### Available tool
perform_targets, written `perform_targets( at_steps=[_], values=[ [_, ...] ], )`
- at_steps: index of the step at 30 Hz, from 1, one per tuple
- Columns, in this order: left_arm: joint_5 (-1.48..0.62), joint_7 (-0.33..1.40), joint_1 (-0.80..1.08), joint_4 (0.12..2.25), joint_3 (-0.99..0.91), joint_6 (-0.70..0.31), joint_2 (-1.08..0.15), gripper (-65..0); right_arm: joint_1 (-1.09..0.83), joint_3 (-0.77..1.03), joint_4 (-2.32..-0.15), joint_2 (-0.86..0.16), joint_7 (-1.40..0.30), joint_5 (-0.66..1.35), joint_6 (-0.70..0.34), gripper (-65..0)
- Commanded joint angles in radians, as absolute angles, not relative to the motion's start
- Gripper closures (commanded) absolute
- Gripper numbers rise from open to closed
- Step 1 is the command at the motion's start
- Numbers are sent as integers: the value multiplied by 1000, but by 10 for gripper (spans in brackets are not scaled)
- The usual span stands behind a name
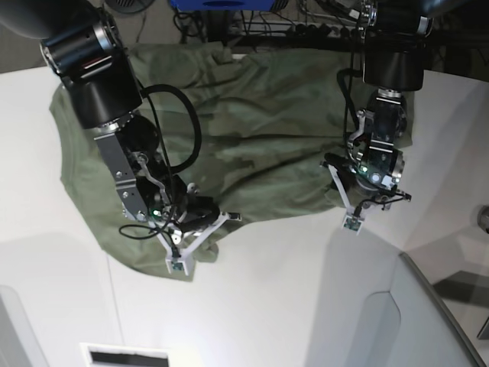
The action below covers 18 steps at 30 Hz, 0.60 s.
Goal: Layout the t-shirt on the table in an organized manner, then fold the t-shirt properly
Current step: 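Grasp the shirt fabric with the left gripper toward the right gripper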
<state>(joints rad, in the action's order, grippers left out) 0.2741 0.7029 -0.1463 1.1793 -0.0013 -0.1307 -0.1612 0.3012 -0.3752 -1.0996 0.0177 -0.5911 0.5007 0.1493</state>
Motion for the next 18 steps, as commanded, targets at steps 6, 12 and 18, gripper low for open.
perform_targets(
  at_steps=[6, 12, 18],
  values=[
    [268, 691, -160, 1259, -4, -125, -147, -306, 329, -374, -1118, 22, -575, 509, 147, 0],
    [269, 693, -170, 1270, 7, -125, -128, -306, 329, -374, -1118, 22, -575, 509, 147, 0],
    [269, 693, -182, 1267, 8, -125, -99, -306, 331, -374, -1118, 22, -575, 509, 147, 0]
  ],
)
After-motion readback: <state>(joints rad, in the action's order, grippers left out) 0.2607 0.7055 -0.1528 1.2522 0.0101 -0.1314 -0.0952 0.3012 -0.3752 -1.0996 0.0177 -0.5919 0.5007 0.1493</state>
